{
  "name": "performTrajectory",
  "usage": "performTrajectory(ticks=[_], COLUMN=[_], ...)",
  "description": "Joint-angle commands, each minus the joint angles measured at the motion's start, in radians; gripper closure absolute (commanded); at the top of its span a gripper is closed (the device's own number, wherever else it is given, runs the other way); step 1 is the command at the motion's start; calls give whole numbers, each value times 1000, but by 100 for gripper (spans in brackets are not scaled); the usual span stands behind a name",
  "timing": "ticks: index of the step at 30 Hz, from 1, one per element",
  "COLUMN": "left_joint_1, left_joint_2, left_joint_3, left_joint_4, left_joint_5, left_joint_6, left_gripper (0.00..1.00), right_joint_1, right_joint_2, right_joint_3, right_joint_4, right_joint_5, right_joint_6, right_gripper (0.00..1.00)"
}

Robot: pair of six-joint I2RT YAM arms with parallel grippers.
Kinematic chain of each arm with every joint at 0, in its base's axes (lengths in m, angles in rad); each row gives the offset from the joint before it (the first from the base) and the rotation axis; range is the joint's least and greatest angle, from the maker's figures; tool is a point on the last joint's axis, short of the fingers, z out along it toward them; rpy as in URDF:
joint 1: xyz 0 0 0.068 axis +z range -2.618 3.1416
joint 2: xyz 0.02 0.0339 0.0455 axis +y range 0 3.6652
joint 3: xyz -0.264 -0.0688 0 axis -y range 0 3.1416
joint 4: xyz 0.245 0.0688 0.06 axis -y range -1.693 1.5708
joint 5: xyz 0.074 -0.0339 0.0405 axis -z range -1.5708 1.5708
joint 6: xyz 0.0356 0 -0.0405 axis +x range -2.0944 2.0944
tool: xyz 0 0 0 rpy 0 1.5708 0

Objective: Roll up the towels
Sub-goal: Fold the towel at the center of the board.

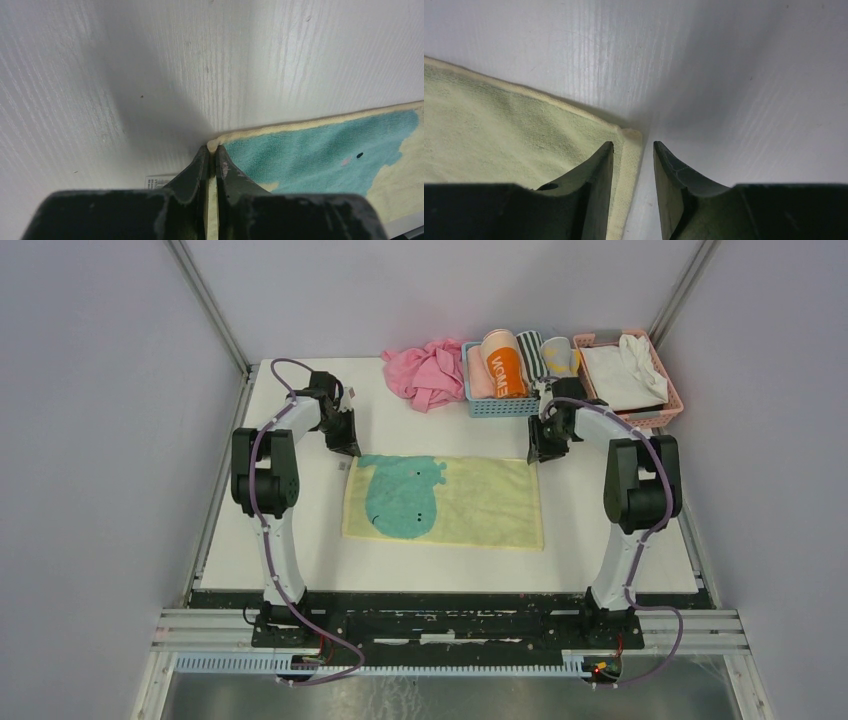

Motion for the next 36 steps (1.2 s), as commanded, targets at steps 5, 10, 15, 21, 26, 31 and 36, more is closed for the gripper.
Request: performTrajectory(ticks=[5, 10, 15, 21, 26, 31, 36], left_joint_1=[6, 6, 6, 14, 56, 60, 60], left_joint_2=[20, 20, 17, -20, -70, -96, -148], left_joint_3=[15, 13, 9, 13, -2, 3, -33], left_joint_4=[-20, -21, -21, -14, 73, 125, 133], left_joint_5=[0, 4, 10, 0, 58, 118, 116], left_joint_6=[62, 62, 66, 64, 14, -8, -7], left_gripper=[97, 97, 97, 97, 97, 97, 97], right_joint_1=[-17, -33, -36, -65, -99, -102, -101], right_joint_2=[71, 87, 115, 84, 31, 23, -34], right_joint_3=[73, 60, 81, 92, 154, 234, 212], right_joint_4=[-70, -70, -76, -51, -61, -96, -99], right_joint_5=[-93, -118, -178, -128, -88, -74, -83], right_joint_6=[-68, -98, -120, -96, -83, -91, -90], right_gripper=[59, 63, 68, 90, 98, 100, 100])
